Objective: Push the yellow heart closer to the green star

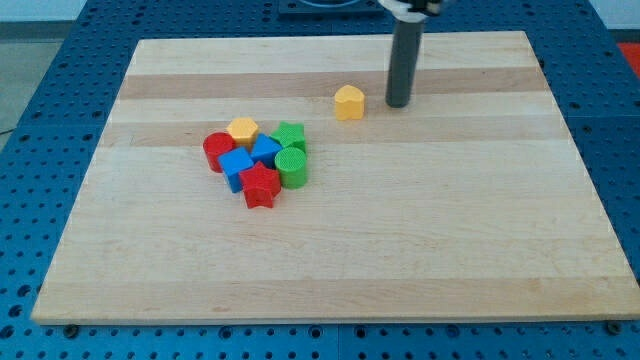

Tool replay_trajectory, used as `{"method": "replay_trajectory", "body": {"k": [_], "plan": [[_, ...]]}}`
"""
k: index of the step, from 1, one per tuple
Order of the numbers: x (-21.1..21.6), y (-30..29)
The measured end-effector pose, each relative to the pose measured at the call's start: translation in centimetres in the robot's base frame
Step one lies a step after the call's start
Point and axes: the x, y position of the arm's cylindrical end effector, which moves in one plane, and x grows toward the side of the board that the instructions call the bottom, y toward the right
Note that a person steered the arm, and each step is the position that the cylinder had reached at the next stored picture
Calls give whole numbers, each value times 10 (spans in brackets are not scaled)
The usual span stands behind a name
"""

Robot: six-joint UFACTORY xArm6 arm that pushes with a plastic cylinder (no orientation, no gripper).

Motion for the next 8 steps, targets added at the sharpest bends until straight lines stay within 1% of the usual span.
{"method": "replay_trajectory", "body": {"k": [1,2,3,4,5,8], "plan": [[3,-46],[15,-64],[13,-48],[14,-5],[23,-12],[25,-111]]}}
